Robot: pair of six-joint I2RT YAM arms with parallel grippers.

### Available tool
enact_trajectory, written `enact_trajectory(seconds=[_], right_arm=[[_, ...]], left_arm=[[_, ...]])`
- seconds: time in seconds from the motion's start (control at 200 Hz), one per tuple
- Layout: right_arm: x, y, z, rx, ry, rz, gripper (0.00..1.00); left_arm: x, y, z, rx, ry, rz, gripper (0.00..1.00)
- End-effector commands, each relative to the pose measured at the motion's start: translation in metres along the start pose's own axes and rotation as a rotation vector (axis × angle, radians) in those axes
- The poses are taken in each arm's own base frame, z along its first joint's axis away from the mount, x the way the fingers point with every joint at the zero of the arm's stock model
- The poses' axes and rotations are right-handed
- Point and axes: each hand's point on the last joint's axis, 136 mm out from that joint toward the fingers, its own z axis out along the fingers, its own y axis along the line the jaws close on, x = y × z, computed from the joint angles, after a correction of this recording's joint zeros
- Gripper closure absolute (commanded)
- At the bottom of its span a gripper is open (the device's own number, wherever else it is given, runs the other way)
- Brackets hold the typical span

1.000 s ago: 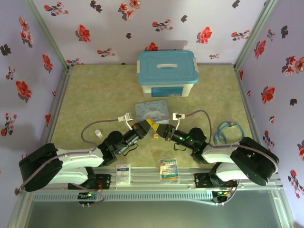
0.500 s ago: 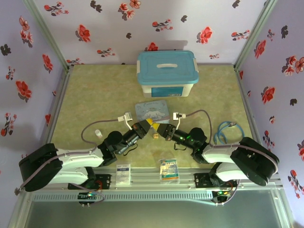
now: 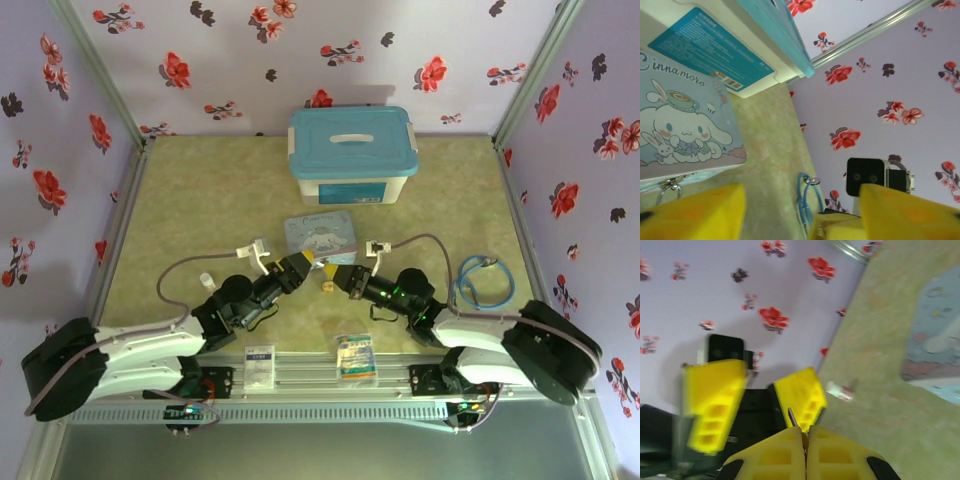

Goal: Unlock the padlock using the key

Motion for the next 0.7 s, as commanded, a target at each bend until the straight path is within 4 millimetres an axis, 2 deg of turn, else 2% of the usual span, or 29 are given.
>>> enact_trajectory(seconds=[0.0, 0.095, 0.225, 0.3, 0.415, 0.47, 0.575, 0.695], right_arm=[[0.007, -0.046, -0.011, 0.246, 0.033, -0.046, 1.0], [0.005, -0.076, -0.027, 0.45, 0.034, -0.081, 1.0], [-0.002, -0.093, -0.045, 0.542, -0.019, -0.091, 1.0], [-0.002, -0.102, -0.053, 0.59, -0.031, -0.081, 1.0], [-0.002, -0.109, -0.057, 0.628, -0.028, -0.09, 1.0], [-0.001, -0.112, -0.059, 0.636, -0.027, -0.094, 1.0], [0.002, -0.115, -0.059, 0.649, -0.008, -0.101, 1.0], [0.007, -0.12, -0.06, 0.647, -0.001, -0.078, 1.0]], left_arm=[[0.001, 0.017, 0.001, -0.141, 0.041, 0.11, 0.3], [0.015, 0.038, 0.005, -0.229, 0.102, 0.123, 0.3], [0.041, 0.059, 0.017, -0.275, 0.184, 0.103, 0.31], [0.053, 0.073, 0.026, -0.275, 0.208, 0.022, 0.25], [0.06, 0.095, 0.038, -0.227, 0.226, -0.06, 0.24], [0.068, 0.104, 0.043, -0.267, 0.264, -0.038, 0.25], [0.083, 0.107, 0.056, -0.319, 0.343, 0.035, 0.27], [0.09, 0.126, 0.055, -0.403, 0.365, 0.052, 0.27]])
